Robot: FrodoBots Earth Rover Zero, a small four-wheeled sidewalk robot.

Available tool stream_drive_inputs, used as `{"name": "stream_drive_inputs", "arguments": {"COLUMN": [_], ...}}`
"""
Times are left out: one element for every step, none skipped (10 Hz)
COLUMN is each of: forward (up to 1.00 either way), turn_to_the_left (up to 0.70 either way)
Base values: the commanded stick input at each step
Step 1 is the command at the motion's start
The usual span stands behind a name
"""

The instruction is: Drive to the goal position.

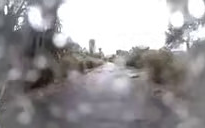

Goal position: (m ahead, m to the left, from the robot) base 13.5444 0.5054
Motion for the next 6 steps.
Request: {"name": "stream_drive_inputs", "arguments": {"forward": [1.0,1.0,1.0,1.0,1.0,1.0], "turn_to_the_left": [0.0,0.0,0.0,0.0,0.0,-0.13]}}
